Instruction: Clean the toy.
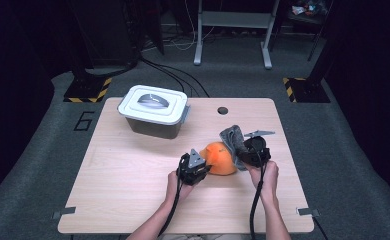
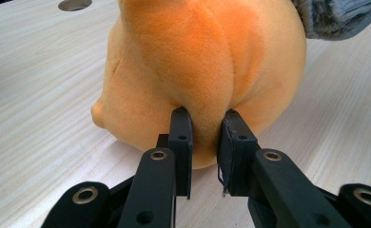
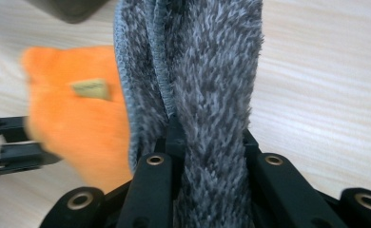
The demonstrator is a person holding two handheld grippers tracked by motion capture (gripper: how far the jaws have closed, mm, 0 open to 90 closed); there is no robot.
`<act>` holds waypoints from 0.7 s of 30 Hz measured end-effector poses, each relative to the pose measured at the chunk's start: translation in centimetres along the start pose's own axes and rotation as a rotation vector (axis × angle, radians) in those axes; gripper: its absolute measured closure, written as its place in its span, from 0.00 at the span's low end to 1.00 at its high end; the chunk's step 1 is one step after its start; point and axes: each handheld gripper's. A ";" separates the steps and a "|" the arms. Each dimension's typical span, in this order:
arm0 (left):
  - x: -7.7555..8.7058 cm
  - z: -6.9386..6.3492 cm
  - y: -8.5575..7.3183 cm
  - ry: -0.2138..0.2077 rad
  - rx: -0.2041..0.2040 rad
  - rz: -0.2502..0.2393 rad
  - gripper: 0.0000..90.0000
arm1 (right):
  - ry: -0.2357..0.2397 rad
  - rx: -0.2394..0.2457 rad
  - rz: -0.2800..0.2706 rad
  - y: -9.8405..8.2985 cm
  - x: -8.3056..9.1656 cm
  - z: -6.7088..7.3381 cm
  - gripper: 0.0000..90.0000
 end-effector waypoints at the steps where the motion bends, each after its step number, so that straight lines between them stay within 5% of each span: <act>1: 0.0 0.0 0.0 -0.002 -0.003 0.004 0.85 | -0.003 -0.013 0.002 -0.2 -0.2 -0.5 0.84; 15: 0.0 0.0 0.1 0.006 -0.018 0.003 0.85 | -0.015 -0.143 0.122 -3.2 -4.2 -4.0 0.84; 21: 0.1 0.2 -0.1 -0.001 -0.005 0.005 0.85 | -0.017 -0.137 0.059 -3.3 -2.1 -3.8 0.83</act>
Point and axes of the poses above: each handheld gripper's, and its own axes: x roughly backward along the jaws, y roughly out of its top, z roughly to its left, and after that the axes turned 6 degrees about -z, right-handed
